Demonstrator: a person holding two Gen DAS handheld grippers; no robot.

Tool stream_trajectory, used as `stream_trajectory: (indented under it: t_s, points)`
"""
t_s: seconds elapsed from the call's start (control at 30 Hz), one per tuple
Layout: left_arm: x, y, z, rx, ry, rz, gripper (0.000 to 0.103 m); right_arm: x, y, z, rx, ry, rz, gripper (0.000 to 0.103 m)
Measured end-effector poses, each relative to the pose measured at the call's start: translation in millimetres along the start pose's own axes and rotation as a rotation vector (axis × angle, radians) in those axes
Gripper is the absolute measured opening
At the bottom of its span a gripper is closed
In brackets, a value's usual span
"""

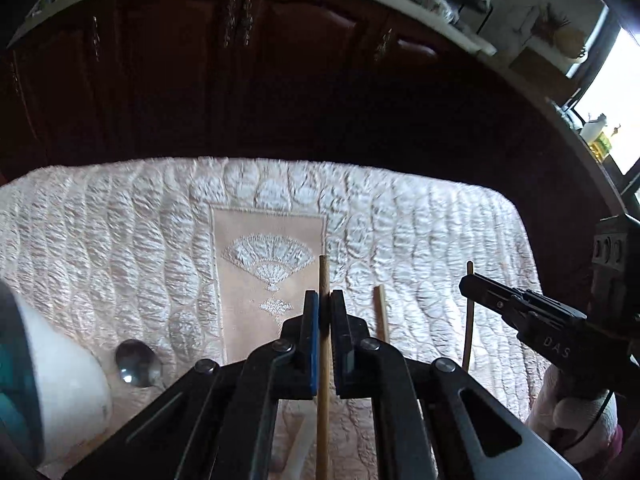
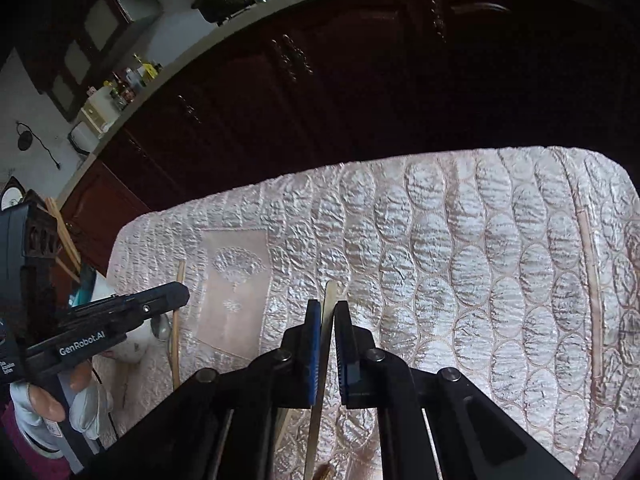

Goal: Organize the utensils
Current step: 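Lift the chopstick upright and carry it over the cup with the right gripper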

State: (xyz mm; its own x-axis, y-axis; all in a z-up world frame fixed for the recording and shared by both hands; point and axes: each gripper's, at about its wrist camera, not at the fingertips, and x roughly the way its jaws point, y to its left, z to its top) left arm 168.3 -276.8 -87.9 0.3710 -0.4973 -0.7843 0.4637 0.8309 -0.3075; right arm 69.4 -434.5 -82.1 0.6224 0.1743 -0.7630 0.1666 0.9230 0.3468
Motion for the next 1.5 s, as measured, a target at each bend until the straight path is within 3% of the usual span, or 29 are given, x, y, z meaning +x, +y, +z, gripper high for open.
stream_trajectory:
  t_s: [0.2,0.5,0.9,1.5]
  points:
    - [-49.4,-12.7,-9.1,0.016,-0.070,-0.025,0.005,-48.9,21.1,-4.8,-0.054,-0.072,0.006,0.007]
    - [-110.9,-2.1,-22.6,0.025,-0.152,-0.045,0.005,-98.2,53.9,-13.8,-0.106,-0.140,0.038,0.007]
    - [-171.0,14.8,-31.6,0.008,-0.236,-0.018,0.005,-126.6,115.6,-4.8,-0.212,-0.209,0.074,0.007]
    - [-240.3,54.4,-32.9,-0.050,-0.324,-0.027,0.005,-139.1,198.8,10.0,-0.339,-0.240,0.130,0.007]
